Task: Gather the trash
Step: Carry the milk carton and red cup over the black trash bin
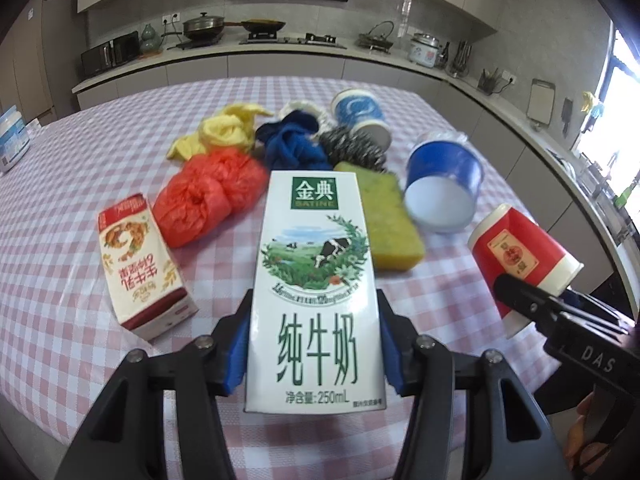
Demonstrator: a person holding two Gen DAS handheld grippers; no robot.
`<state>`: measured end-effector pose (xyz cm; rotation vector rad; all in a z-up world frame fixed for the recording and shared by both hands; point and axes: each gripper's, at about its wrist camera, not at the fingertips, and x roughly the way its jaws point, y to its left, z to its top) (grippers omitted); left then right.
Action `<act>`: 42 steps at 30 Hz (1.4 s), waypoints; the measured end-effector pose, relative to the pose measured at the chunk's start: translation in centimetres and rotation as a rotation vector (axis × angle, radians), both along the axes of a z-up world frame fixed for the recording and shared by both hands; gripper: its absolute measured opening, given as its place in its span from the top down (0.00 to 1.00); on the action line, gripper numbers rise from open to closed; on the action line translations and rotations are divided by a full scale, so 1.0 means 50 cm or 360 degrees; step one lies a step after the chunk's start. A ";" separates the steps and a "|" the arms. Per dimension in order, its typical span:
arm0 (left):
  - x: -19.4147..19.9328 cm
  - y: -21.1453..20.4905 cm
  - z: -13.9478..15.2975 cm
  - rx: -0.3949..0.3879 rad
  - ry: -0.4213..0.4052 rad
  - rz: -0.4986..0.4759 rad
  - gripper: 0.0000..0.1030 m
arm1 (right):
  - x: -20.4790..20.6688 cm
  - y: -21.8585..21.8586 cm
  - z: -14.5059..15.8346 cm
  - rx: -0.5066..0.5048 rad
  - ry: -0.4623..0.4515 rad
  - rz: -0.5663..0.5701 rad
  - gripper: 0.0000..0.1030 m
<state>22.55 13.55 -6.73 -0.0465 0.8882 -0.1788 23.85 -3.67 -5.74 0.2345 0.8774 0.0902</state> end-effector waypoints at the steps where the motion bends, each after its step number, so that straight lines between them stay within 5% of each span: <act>1: -0.002 -0.009 0.009 -0.0011 -0.0009 -0.0015 0.46 | -0.004 -0.008 0.007 0.0002 -0.0009 -0.0009 0.37; 13: -0.037 -0.228 0.052 -0.0089 -0.0085 -0.0256 0.46 | -0.066 -0.233 0.031 0.0010 -0.0072 -0.0220 0.37; 22: -0.039 -0.510 0.047 -0.0149 -0.0050 -0.0402 0.46 | -0.099 -0.536 0.006 0.0010 -0.0036 -0.0325 0.37; 32: -0.027 -0.785 -0.037 -0.0123 0.0101 -0.0518 0.46 | -0.109 -0.790 -0.075 0.0010 0.0080 -0.0411 0.37; 42: -0.008 -0.865 -0.168 0.0060 0.0282 -0.0447 0.46 | -0.054 -0.875 -0.228 0.0049 0.0284 -0.0289 0.37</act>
